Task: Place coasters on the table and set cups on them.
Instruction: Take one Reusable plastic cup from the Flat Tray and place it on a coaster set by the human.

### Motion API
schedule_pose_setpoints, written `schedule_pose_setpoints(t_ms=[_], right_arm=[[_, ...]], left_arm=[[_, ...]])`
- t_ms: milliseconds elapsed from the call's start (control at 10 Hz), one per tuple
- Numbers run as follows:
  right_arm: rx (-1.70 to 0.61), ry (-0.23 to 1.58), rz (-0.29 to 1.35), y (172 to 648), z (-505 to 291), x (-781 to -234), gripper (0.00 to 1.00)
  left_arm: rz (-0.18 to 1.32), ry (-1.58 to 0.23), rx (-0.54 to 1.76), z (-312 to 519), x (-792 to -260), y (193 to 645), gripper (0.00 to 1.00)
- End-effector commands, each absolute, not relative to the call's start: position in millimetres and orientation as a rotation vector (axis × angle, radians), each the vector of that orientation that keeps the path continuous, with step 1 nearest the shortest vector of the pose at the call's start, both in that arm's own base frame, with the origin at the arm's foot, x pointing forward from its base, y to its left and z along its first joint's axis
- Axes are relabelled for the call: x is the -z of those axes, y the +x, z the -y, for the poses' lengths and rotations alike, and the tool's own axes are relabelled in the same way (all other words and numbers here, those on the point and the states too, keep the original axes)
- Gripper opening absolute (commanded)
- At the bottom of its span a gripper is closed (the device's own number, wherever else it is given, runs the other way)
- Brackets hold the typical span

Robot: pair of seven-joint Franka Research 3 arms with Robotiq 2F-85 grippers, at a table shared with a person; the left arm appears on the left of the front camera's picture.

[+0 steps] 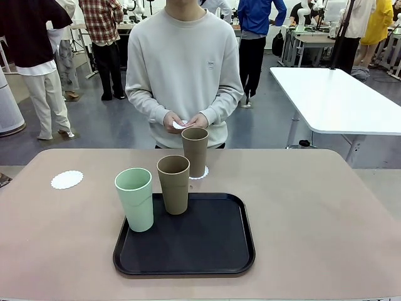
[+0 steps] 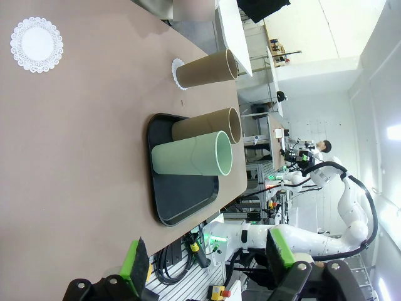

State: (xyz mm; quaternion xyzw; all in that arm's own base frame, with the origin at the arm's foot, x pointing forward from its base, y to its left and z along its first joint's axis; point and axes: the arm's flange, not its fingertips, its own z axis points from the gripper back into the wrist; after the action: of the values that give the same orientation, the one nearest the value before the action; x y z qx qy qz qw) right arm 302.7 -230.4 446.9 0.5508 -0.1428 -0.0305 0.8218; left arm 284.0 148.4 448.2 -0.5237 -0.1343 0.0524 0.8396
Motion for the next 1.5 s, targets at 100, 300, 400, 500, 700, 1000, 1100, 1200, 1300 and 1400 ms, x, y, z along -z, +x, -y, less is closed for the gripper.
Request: schedule_pose_setpoints(t_ms=[100,300,400,500,700,1000,1100,1200,1300,1400], right_arm=[[0.064,1.166,0.293,302,232,-447,1.0],[0.064,1.166,0.293,302,232,-447,1.0],[0.064,1.166,0.293,302,232,-447,1.0],[0.064,1.166,0.293,302,232,-447,1.0],[0.064,1.166,0.293,302,232,-447,1.0],[0.064,1.166,0.293,302,232,-447,1.0],[0.064,1.166,0.293,302,232,-447,1.0],[0.064,1.166,0.293,302,232,-447,1.0],[0.064,1.166,0.293,302,232,-447,1.0],[0.064,1.166,0.293,302,232,-447,1.0]], left_arm=[[0.296,-1.118,-0.094,-148,-447,284,1.0],[0.284,-1.107,-0.111,-148,-448,284,1.0],[0.379,-1.034,0.104,-123,-460,299,1.0],[0.415,-0.951,0.261,-99,-470,313,1.0],[0.484,-0.744,0.501,-55,-482,336,1.0],[0.607,-0.367,0.767,21,-487,341,1.0],[0.599,-0.302,0.835,40,-485,339,1.0],[0.577,-0.228,0.892,54,-479,335,1.0],[0.529,-0.212,0.928,63,-475,336,1.0],[0.45,-0.233,0.962,70,-473,335,1.0]])
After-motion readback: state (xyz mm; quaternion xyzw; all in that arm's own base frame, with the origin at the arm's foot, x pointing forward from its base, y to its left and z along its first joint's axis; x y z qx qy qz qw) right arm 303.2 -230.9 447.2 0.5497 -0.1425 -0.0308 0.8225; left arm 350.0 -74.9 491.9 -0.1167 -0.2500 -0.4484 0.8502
